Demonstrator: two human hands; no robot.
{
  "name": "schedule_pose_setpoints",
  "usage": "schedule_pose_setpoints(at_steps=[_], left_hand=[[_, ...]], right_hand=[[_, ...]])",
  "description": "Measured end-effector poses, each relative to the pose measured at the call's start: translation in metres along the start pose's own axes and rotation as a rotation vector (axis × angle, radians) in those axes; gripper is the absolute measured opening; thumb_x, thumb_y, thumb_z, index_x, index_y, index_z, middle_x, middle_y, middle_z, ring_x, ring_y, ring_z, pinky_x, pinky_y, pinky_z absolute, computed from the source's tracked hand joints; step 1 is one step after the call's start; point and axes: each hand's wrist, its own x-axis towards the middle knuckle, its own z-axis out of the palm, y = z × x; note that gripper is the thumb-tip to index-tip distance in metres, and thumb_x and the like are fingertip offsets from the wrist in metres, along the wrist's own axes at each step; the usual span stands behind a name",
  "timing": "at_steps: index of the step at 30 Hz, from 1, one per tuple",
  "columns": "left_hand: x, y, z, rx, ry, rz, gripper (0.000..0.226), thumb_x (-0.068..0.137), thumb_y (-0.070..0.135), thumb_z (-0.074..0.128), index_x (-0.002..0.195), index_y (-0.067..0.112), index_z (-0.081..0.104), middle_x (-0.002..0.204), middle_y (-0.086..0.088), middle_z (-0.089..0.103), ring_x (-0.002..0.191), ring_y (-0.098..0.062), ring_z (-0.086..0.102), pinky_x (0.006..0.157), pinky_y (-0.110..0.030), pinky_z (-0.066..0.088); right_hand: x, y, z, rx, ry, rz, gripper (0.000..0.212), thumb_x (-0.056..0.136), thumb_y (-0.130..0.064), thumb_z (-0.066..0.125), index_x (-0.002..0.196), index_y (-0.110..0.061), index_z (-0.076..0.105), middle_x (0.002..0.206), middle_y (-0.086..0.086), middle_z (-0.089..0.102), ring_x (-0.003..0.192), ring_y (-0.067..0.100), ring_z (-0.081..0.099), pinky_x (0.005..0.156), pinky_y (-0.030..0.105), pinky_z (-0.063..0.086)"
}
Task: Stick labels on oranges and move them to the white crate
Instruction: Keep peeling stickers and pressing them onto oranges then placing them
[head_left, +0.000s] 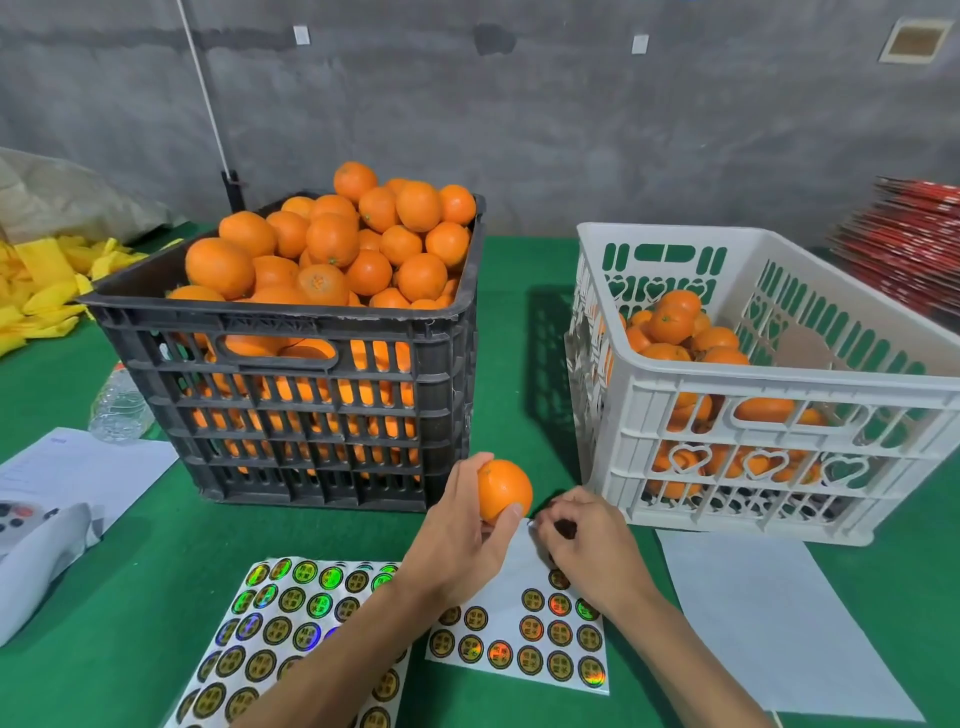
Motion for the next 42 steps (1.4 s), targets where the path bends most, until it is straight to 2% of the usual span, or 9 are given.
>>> schedule_pose_setpoints(at_steps=[7,13,16,20,23,26,31,36,42], left_hand=[[0.0,0.002,-0.001,-0.025,-0.023,0.005,0.06,0.092,0.07,0.049,0.141,0.053,0.019,0.14,0.018,0.037,0.093,0.003,0.069,0.081,-0.013,0.05],[0.001,0.022,0.0,-0.165,0.047,0.072,0.058,0.094,0.07,0.047,0.143,0.049,0.025,0.138,0.024,0.042,0.121,0.006,0.053,0.092,-0.013,0.05],[0.008,0.048,-0.01,-0.371,0.109,0.034,0.055,0.095,0.059,0.057,0.143,0.044,0.033,0.133,0.017,0.053,0.119,-0.001,0.059,0.093,-0.016,0.05],[0.024,0.093,-0.034,-0.412,0.194,0.042,0.069,0.087,0.071,0.056,0.147,0.045,0.033,0.138,0.016,0.054,0.121,-0.004,0.06,0.101,-0.025,0.052],[0.039,0.131,-0.052,-0.367,0.209,0.079,0.082,0.08,0.076,0.051,0.152,0.046,0.028,0.142,0.016,0.053,0.126,-0.002,0.056,0.11,-0.031,0.047],[0.061,0.16,-0.071,-0.359,0.147,0.164,0.076,0.085,0.07,0.055,0.152,0.036,0.04,0.136,0.009,0.062,0.121,-0.001,0.061,0.107,-0.033,0.05],[0.09,0.189,-0.09,-0.251,0.149,0.278,0.039,0.1,0.041,0.059,0.137,0.028,0.061,0.129,0.016,0.067,0.115,0.008,0.061,0.092,-0.01,0.048],[0.089,0.185,-0.106,-0.182,0.189,0.321,0.025,0.098,0.05,0.055,0.117,0.039,0.067,0.117,0.021,0.067,0.113,-0.001,0.064,0.085,-0.026,0.057],[0.077,0.171,-0.139,0.007,0.377,0.432,0.013,0.1,0.027,0.063,0.11,0.026,0.072,0.107,0.017,0.07,0.103,-0.003,0.066,0.086,-0.014,0.049]], right_hand=[[-0.005,-0.016,-0.005,0.091,0.34,0.014,0.014,0.101,-0.028,0.058,0.092,-0.024,0.068,0.087,-0.014,0.062,0.077,0.003,0.06,0.067,0.031,0.054],[-0.011,-0.05,-0.013,0.014,0.461,-0.198,0.012,0.1,-0.021,0.062,0.105,-0.021,0.074,0.109,-0.015,0.065,0.094,0.003,0.062,0.077,0.028,0.056],[-0.011,-0.063,-0.031,-0.127,0.472,-0.341,0.032,0.098,-0.018,0.059,0.128,-0.014,0.068,0.131,-0.004,0.063,0.113,0.013,0.061,0.09,0.031,0.057],[-0.006,-0.09,-0.057,-0.315,0.33,-0.378,0.081,0.087,-0.032,0.066,0.158,-0.013,0.03,0.161,0.002,0.036,0.132,0.019,0.053,0.092,0.03,0.058],[0.004,-0.113,-0.079,-0.302,0.366,-0.24,0.105,0.077,-0.036,0.082,0.159,-0.009,0.023,0.163,0.007,0.032,0.113,0.023,0.067,0.066,0.029,0.061],[0.017,-0.123,-0.109,-0.221,0.521,-0.204,0.084,0.089,-0.041,0.073,0.154,-0.015,0.028,0.153,0.006,0.042,0.088,0.024,0.071,0.053,0.031,0.054],[0.034,-0.115,-0.146,-0.245,0.645,-0.136,0.068,0.098,-0.03,0.062,0.155,-0.015,0.029,0.156,0.005,0.036,0.084,0.031,0.07,0.054,0.043,0.056],[0.044,-0.105,-0.161,-0.352,0.625,-0.021,0.077,0.088,-0.003,0.062,0.155,-0.018,0.029,0.169,0.003,0.011,0.082,0.037,0.065,0.054,0.034,0.043],[0.056,-0.14,-0.137,-0.309,0.654,-0.241,0.059,0.076,-0.002,0.079,0.133,-0.009,0.064,0.155,0.01,0.047,0.081,0.032,0.067,0.066,0.041,0.057]])
